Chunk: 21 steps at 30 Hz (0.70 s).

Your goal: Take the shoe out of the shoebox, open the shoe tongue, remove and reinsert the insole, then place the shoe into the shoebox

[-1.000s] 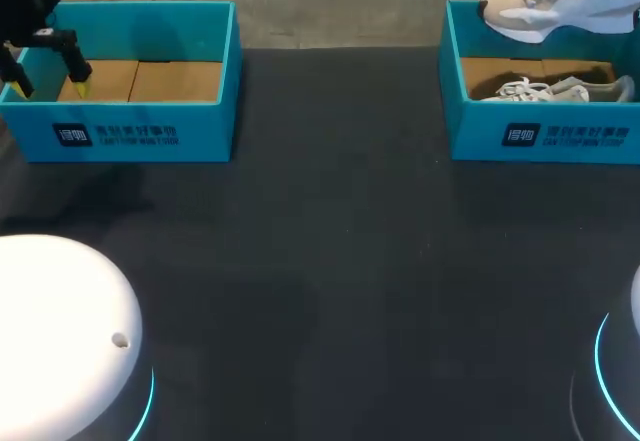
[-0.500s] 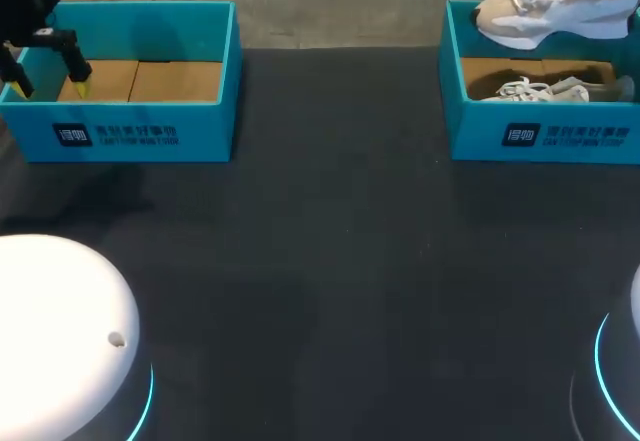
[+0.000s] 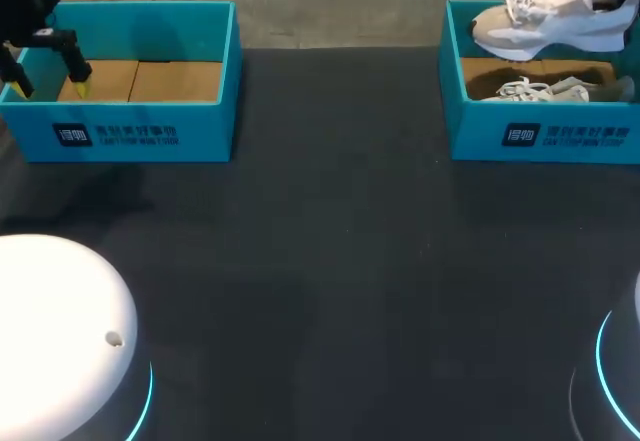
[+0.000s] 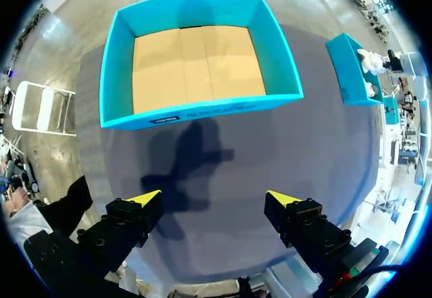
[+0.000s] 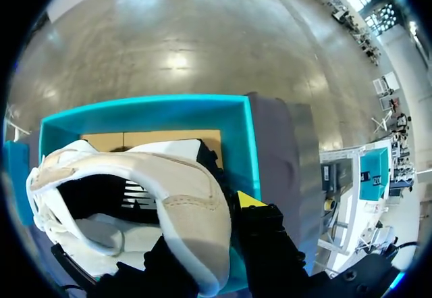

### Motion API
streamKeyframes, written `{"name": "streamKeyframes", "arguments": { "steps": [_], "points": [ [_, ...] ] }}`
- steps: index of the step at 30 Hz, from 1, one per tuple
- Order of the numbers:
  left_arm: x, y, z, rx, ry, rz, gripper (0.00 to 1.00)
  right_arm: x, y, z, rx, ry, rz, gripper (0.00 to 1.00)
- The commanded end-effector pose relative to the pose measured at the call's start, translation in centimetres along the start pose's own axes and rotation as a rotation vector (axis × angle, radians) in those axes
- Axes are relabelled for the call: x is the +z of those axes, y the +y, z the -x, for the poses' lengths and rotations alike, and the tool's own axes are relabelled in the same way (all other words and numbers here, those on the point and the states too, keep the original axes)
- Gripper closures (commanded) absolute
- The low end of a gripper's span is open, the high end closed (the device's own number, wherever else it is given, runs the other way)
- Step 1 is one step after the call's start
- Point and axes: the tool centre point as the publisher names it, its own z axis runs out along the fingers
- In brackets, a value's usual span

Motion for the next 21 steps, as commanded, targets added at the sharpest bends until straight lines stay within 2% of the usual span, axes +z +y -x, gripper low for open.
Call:
{"name": "streamKeyframes", "arguments": {
  "steps": [1, 11, 21],
  "points": [
    [0.0, 0.1, -0.1, 0.000, -0.003, -0.001, 0.00, 0.5, 0.1, -0.5, 0.006, -0.003, -0.004, 1.00],
    [0.0, 0.1, -0.1, 0.000, -0.003, -0.001, 0.00, 1.8, -0.3, -1.0, 0.030, -0.008, -0.005, 1.00],
    [0.0, 0.1, -0.1, 0.000, -0.003, -0.001, 0.00, 2.9, -0.4, -0.6, 0.043, -0.035, 0.002, 1.00]
  ]
}}
